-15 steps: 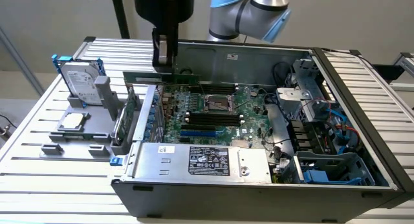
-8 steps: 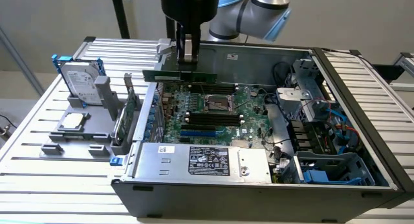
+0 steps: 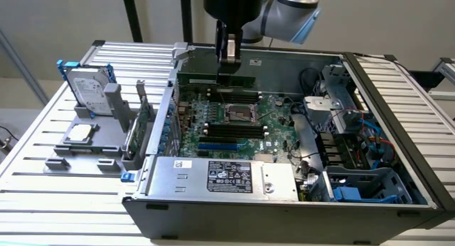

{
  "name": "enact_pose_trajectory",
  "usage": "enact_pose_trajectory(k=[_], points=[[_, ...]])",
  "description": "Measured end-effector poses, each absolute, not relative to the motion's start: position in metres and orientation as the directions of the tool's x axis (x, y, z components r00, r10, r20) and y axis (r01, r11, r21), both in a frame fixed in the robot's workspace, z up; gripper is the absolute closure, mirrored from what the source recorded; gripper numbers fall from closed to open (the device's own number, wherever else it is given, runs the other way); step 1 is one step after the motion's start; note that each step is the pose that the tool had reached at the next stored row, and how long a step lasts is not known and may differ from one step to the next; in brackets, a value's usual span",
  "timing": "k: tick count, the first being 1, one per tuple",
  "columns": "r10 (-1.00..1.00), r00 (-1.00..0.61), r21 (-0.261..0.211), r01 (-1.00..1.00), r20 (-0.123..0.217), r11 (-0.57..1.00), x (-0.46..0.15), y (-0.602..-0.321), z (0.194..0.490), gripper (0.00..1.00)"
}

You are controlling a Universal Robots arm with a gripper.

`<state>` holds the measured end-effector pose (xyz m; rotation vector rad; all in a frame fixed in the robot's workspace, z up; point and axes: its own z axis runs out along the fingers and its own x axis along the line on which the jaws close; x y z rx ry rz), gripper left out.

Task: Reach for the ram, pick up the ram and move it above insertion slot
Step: 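Pick up the ram and move it above insertion slot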

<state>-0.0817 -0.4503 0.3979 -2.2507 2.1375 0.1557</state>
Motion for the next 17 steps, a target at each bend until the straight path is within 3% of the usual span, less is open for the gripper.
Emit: enact_pose_trajectory(k=[17], points=[[-0.994, 0.049, 0.045, -0.998, -0.095, -0.053, -0.038, -0.408, 0.391, 0.87]])
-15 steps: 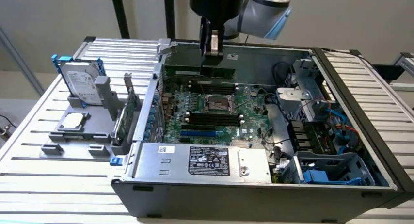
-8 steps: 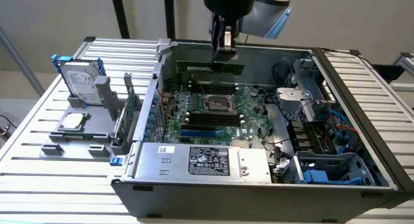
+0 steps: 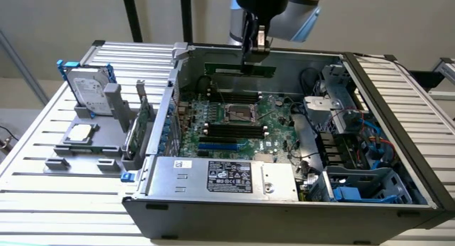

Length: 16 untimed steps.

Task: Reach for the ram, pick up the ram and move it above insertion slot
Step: 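Pick up the ram and move it above insertion slot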

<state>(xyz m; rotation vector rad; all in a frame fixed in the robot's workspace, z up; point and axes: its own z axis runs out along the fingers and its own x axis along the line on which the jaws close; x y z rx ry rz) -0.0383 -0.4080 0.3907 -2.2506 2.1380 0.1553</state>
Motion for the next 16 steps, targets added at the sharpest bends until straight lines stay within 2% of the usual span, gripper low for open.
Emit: enact_pose_trajectory(k=[16], points=[[-0.995, 0.027, 0.031, -0.999, -0.094, -0.030, -0.026, -0.394, 0.386, 0.87]])
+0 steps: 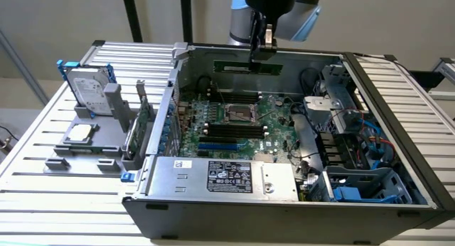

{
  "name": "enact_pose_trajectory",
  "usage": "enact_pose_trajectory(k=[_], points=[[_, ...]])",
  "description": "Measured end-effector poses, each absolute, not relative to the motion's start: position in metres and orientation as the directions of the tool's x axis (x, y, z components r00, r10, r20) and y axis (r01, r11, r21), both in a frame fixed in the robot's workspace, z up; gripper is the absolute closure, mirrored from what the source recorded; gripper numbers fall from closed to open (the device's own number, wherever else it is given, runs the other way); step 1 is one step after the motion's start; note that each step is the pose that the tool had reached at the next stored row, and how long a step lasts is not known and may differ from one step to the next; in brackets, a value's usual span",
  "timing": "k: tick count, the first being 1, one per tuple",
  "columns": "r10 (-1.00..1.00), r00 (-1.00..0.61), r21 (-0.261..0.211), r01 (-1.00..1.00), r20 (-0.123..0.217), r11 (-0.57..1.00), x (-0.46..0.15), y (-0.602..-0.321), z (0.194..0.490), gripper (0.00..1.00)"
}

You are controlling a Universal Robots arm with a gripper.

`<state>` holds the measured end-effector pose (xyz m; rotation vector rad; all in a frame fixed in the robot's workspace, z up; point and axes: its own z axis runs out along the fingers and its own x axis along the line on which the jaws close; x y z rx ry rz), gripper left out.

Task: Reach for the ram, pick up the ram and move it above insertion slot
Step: 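Pick up the ram and move it above insertion slot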

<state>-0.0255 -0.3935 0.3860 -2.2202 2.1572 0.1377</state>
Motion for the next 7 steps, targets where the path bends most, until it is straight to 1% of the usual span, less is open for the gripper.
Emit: enact_pose_trajectory(k=[7], points=[[-0.995, 0.027, 0.031, -0.999, -0.093, -0.030, -0.0255, -0.3935, 0.3859, 0.87]])
